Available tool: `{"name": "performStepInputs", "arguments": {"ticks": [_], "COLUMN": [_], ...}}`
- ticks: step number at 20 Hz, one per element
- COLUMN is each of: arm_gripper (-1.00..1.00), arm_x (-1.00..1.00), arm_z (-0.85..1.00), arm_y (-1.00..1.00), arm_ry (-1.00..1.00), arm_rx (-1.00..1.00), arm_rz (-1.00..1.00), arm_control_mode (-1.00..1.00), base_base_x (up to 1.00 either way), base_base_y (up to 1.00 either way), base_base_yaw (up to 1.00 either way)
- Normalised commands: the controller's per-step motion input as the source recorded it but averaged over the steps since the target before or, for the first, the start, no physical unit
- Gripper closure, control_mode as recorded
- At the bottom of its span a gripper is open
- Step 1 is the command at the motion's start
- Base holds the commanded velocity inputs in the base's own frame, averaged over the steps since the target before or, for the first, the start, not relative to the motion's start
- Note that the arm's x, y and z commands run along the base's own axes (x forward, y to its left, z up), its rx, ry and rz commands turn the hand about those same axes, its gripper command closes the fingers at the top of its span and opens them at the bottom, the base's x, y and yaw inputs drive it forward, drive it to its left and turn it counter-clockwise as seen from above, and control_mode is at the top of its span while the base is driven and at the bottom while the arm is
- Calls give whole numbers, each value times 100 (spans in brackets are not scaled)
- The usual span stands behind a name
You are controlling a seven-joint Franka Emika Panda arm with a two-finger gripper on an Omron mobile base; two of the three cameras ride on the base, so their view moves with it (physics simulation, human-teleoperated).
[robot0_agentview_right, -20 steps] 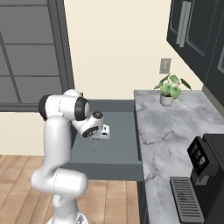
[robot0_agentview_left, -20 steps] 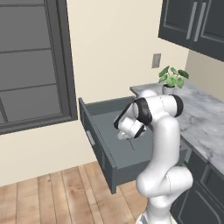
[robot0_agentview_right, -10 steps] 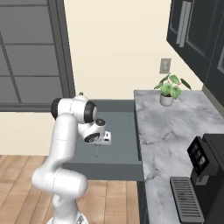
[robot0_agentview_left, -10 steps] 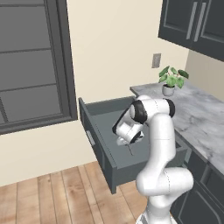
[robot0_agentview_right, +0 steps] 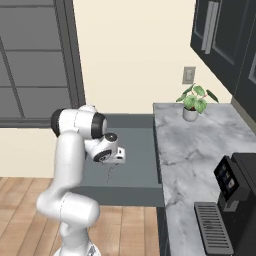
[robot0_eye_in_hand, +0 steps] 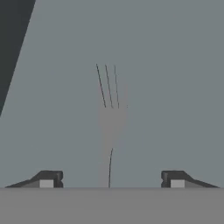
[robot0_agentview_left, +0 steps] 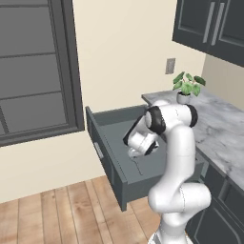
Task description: Pick up the metallic utensils from the counter and place them in the open drawer. Make sure not to pick up any wooden utensils.
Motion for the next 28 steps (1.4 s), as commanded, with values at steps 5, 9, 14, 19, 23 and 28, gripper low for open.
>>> {"name": "performStepInputs", "arguments": {"ticks": [5, 9, 14, 19, 23, 28], "arm_gripper": [-100, -100, -100, -100, -100, -100], "arm_x": [-60, -82, -70, -36, 0, -35], "arm_z": [100, 100, 100, 100, 100, 95], "arm_y": [0, 0, -4, 0, 0, 0], "arm_ry": [-2, -6, -1, 10, 9, 13], "arm_rx": [-3, -4, -6, -5, 0, 1], "arm_rz": [-2, -1, -3, -1, 0, 0], "arm_control_mode": [-100, -100, -100, -100, -100, -100], "base_base_x": [0, 0, 0, 0, 0, 0], "base_base_y": [0, 0, 0, 0, 0, 0], "base_base_yaw": [0, 0, 0, 0, 0, 0]}}
